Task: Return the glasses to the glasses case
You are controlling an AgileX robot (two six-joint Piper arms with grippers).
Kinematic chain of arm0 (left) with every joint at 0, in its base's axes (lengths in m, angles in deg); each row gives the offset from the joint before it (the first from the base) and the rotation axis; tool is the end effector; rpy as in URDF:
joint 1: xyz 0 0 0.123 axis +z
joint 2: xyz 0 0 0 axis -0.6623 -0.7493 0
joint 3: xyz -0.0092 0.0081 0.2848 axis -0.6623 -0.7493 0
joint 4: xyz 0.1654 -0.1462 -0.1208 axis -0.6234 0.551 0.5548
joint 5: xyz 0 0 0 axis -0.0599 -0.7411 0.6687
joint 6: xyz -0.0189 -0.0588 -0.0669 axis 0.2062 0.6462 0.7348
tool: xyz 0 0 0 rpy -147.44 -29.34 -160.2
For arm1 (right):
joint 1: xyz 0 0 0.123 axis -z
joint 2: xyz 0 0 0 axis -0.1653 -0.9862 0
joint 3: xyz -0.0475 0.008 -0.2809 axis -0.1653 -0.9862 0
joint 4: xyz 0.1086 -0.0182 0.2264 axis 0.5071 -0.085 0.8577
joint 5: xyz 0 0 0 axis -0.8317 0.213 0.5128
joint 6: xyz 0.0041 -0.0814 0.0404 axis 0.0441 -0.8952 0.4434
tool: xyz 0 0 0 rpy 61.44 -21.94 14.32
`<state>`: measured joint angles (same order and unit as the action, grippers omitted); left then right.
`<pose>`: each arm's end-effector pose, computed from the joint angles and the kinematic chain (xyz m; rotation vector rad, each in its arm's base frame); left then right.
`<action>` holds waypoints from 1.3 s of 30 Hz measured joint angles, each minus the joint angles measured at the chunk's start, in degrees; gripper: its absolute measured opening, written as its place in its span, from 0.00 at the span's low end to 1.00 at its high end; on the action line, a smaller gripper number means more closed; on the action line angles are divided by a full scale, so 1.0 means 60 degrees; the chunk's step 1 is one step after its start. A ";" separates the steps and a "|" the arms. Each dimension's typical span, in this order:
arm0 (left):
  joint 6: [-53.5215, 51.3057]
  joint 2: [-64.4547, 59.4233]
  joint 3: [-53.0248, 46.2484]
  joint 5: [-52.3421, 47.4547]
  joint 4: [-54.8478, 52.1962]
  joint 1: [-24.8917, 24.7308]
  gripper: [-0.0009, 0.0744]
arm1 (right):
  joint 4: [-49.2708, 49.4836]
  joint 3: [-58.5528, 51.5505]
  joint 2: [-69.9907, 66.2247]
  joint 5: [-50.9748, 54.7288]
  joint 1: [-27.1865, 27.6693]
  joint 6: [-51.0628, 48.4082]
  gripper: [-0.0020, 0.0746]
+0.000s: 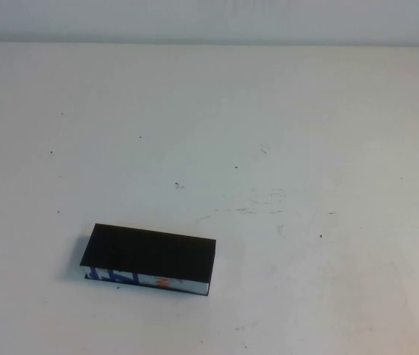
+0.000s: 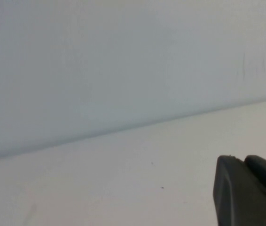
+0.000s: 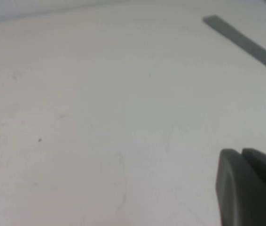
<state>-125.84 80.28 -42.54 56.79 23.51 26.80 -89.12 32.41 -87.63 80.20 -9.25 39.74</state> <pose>0.0565 -0.0050 0.2071 0.2610 1.4534 0.0453 0.0540 -0.0019 0.1747 0.1157 1.8282 0.0556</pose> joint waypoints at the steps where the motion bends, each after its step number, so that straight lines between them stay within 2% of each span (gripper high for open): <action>1: 0.0000 0.0000 0.0000 -0.0100 -0.0660 0.0000 0.01 | 0.0000 0.0000 0.0000 0.0145 0.0000 0.0000 0.01; 5: 0.0000 0.0000 0.0000 -0.1038 -0.4023 0.0000 0.01 | -0.0003 0.0000 0.0000 0.0235 0.0000 0.0000 0.01; 9: 0.0000 0.0000 0.0000 -0.3020 -0.8185 0.0000 0.01 | -0.0003 0.0000 0.0000 0.0235 0.0000 0.0000 0.01; 11: 0.0000 0.0000 0.0000 -0.4297 -0.9752 0.0000 0.01 | -0.0003 0.0000 0.0000 0.0256 0.0000 0.0000 0.01; 14: 0.0000 0.0000 -0.0009 -0.4589 -1.1075 0.0000 0.01 | -0.0003 0.0000 0.0000 0.0256 0.0000 0.0000 0.01; 18: 0.0000 0.0000 -0.0009 -0.4547 -1.1596 0.0000 0.01 | -0.0003 0.0000 0.0000 0.0256 0.0000 0.0000 0.01; 29: 0.0000 0.0000 -0.0009 -0.4307 -1.1633 0.0000 0.01 | -0.0003 0.0000 0.0000 0.0256 0.0000 0.0000 0.01; 36: 0.0000 0.0000 -0.0009 -0.1638 -1.1527 0.0000 0.01 | -0.0003 0.0000 0.0000 0.0256 0.0000 0.0000 0.01; 39: 0.0000 0.0000 -0.0009 -0.0571 -1.0917 0.0000 0.01 | -0.0003 0.0000 0.0000 0.0256 0.0000 0.0000 0.01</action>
<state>-125.84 80.28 -42.59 53.36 -41.99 26.80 -89.14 32.41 -87.63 81.74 -9.25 39.74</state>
